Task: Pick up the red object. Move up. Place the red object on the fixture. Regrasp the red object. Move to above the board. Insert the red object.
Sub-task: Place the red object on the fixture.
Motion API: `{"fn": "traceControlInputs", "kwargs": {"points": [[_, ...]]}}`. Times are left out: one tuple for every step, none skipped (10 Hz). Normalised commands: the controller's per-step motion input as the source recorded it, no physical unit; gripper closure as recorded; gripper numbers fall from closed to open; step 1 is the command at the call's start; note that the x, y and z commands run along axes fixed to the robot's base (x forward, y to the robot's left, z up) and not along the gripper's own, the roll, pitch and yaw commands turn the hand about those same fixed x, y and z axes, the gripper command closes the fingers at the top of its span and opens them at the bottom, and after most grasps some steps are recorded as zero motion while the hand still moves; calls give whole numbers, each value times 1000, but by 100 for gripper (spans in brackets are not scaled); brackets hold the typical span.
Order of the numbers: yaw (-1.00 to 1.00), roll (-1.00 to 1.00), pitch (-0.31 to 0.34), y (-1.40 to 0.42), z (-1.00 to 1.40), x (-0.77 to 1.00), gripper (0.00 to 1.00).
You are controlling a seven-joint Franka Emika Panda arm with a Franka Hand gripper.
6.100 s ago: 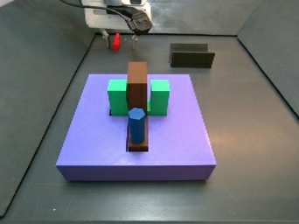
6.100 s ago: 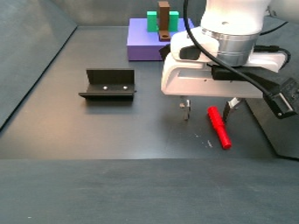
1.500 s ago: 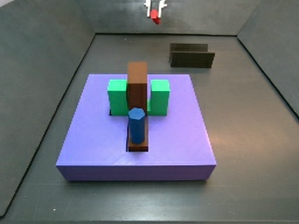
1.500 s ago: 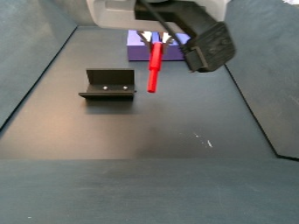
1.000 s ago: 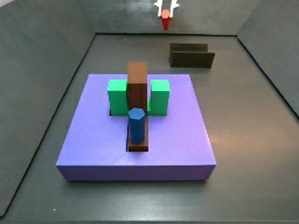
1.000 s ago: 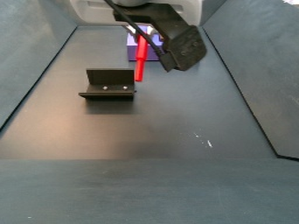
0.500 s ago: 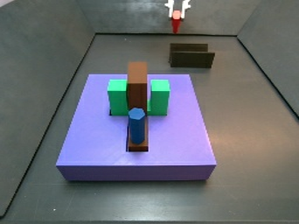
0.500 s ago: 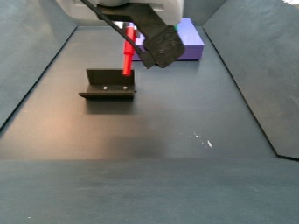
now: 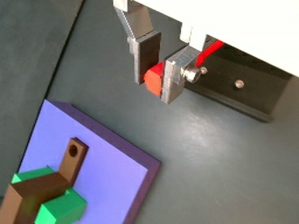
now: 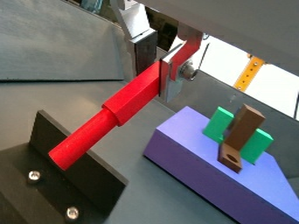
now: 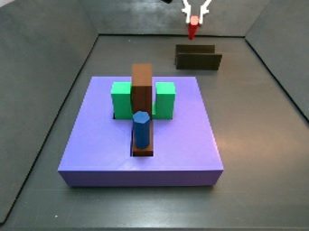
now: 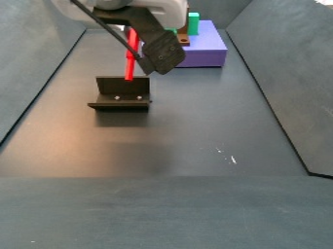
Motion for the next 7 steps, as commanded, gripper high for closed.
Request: {"fn": "traceControlInputs", "kwargs": {"points": [[26,-163,0,0,-394,1000,100],[0,-194,0,74,-717,786,100],[0,-263,6,74,-717,634,100],[0,-223,29,66,-629,637,100],[0,-229,51,117,-574,609,100],[29,0,143,154,-277,571,100],[169,303,189,54,-37,369,100]]}}
